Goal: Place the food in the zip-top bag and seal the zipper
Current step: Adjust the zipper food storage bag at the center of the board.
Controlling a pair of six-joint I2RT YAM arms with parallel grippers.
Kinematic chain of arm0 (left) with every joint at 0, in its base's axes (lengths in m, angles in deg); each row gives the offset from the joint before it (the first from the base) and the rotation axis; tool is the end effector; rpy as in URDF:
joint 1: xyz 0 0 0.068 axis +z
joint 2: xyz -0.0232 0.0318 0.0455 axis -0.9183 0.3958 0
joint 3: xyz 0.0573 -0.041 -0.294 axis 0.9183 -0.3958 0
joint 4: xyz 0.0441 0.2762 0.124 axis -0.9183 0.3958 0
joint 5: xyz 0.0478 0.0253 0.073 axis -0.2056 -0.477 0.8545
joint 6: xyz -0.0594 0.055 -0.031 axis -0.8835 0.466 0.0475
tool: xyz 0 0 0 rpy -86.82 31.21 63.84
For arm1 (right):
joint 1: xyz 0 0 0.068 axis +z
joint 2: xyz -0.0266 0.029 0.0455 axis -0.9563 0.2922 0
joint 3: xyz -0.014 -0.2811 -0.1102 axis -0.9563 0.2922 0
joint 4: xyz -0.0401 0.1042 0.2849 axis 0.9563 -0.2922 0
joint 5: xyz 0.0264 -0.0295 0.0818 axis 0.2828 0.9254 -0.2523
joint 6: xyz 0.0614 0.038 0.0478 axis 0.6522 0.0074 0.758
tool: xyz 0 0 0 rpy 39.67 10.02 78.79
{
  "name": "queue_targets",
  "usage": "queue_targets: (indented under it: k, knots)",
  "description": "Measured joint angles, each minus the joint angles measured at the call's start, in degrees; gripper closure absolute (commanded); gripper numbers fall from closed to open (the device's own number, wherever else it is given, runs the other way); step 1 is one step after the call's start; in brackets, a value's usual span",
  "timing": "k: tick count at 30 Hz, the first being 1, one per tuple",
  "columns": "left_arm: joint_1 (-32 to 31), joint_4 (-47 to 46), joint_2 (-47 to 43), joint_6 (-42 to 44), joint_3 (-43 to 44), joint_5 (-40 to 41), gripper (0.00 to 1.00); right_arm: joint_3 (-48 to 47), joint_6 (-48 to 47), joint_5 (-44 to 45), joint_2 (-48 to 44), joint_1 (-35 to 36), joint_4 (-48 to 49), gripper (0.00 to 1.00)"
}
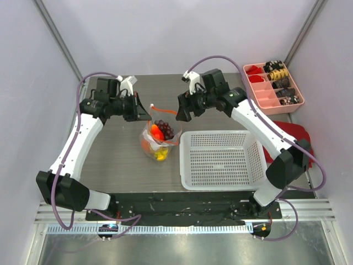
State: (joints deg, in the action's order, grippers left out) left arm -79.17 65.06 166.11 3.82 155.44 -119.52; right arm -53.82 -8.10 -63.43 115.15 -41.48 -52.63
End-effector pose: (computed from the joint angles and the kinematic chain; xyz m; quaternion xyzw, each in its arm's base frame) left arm 0.3333 -0.1186 0.3783 0.0289 0.8870 -0.3767 0.2655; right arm 0.3585 0.2580 0.3775 -0.3352 0.8186 0.3002 0.3569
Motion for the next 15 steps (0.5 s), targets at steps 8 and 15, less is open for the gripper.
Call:
queue_targets:
  k: [8,15]
  knots:
    - [0.0,0.9,0.5,1.4,0.2,0.2,1.00,0.1,2.9,-7.6,5.4,1.0,-0.1,0.99]
    - [0.0,5.0,4.5,4.9,8.0,1.5,1.00,0.7,11.3,-16.0,6.2,2.4,5.7,0.99]
